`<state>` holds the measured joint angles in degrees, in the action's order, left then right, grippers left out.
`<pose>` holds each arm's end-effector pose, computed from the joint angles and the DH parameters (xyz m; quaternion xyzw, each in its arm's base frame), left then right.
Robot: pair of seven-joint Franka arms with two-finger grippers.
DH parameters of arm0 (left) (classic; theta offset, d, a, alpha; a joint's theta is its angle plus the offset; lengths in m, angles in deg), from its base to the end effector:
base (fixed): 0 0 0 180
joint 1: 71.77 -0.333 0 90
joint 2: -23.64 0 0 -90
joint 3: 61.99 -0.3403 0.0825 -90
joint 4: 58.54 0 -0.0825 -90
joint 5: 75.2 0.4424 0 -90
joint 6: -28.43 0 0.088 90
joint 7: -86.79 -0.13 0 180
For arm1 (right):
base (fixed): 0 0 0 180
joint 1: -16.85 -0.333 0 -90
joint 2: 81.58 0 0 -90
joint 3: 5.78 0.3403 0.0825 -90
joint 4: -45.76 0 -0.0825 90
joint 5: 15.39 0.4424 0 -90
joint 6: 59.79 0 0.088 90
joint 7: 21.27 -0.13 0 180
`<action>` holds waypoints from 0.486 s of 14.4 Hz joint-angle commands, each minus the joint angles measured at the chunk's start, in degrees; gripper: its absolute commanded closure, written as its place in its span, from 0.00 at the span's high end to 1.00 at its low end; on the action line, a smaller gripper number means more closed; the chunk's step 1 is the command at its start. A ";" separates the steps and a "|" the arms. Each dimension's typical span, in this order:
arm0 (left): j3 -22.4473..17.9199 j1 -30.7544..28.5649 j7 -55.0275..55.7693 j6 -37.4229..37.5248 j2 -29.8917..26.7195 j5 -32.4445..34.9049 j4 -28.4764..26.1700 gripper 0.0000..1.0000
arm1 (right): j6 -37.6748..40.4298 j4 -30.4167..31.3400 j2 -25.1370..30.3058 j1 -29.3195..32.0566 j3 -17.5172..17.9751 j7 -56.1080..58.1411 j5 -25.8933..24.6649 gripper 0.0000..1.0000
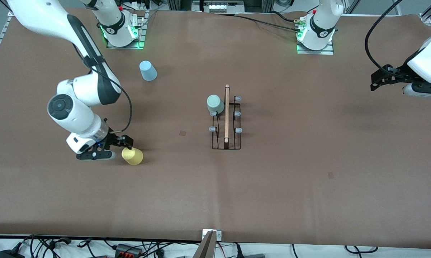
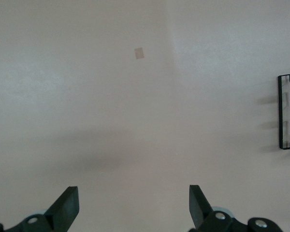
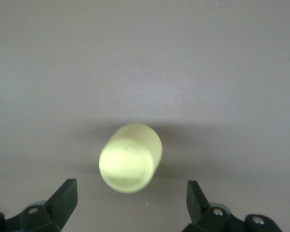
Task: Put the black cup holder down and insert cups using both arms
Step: 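Move the right gripper to the yellow cup and grasp it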
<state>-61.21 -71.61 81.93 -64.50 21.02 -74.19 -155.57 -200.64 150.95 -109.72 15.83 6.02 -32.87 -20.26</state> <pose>0.5989 -0.0078 0.5927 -0.9986 0.0511 0.0132 0.0087 0.7010 0.1501 0.2399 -0.9969 -0.0263 -0.0661 0.0330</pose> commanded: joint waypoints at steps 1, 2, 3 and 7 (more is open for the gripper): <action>-0.08 0.01 -1.12 0.38 0.08 -1.27 0.97 1.00 | -3.55 -0.43 -2.00 -0.12 0.50 0.61 0.21 1.00; 0.01 0.01 -1.12 0.38 0.08 -1.36 0.97 1.00 | -4.86 -0.43 -2.87 -0.04 0.42 1.13 -0.05 1.00; 0.01 0.01 -1.12 0.38 0.16 -1.36 0.97 1.00 | -6.61 -0.43 -3.67 -0.12 -0.45 1.22 -0.22 1.00; 0.01 0.10 -1.12 0.47 0.16 -1.36 0.97 1.00 | -10.75 -0.16 -6.83 -2.05 -1.87 1.23 -0.23 1.00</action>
<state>-61.17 -71.48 81.93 -64.50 21.02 -74.19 -155.52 -209.12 150.94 -115.11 15.23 5.17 -32.20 -20.26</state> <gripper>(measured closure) 0.000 0.000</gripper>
